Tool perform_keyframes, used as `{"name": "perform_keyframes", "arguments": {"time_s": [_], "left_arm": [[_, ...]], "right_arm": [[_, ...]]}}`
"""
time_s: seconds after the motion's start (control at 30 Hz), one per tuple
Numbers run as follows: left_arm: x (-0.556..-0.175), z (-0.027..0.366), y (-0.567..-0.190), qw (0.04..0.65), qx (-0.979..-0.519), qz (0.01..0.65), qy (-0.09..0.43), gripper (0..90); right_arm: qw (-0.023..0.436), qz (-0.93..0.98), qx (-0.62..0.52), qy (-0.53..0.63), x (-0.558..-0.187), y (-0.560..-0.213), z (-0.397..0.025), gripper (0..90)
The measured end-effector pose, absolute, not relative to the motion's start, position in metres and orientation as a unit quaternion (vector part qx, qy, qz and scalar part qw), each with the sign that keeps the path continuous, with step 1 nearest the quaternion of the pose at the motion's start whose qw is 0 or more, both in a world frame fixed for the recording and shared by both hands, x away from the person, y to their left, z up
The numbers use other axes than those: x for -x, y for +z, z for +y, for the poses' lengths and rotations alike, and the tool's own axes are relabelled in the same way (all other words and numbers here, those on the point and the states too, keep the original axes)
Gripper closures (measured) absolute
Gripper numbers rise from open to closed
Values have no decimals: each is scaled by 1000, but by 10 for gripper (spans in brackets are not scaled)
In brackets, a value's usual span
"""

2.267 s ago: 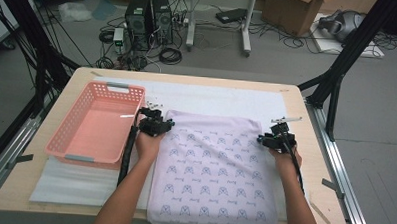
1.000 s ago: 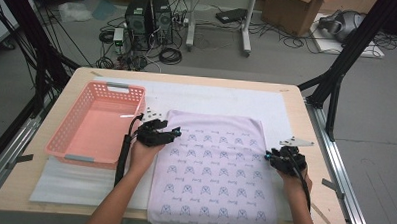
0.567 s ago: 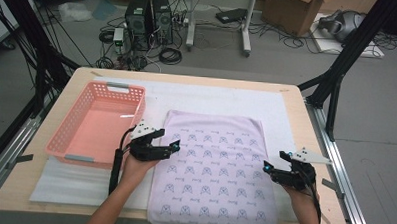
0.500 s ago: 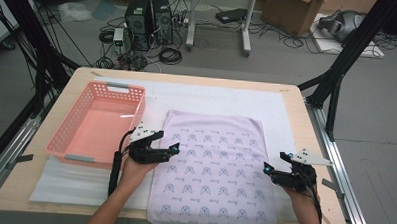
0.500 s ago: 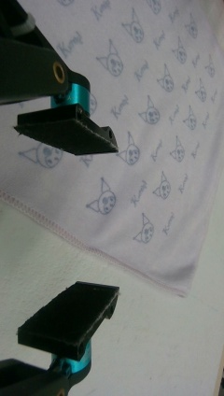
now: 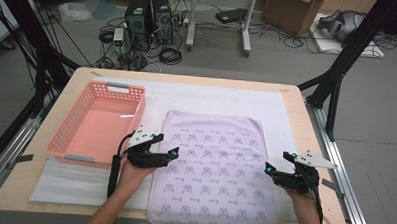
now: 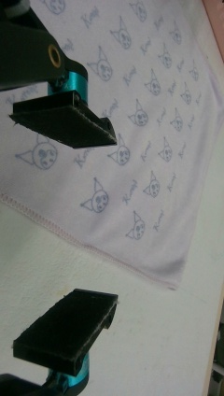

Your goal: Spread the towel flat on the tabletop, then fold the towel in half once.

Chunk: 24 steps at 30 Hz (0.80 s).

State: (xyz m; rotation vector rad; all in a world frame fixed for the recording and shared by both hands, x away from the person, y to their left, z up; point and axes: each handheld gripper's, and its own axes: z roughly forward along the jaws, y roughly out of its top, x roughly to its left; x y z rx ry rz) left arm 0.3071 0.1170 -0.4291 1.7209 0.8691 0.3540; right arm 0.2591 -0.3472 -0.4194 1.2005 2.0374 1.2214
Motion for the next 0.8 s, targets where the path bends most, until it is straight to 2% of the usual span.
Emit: {"name": "perform_keyframes", "arguments": {"time_s": [0.8], "left_arm": [[-312,122,-429,556,-723,384,144,217]], "right_arm": [[228,748,-441,439,-264,-426,-347,186]]}}
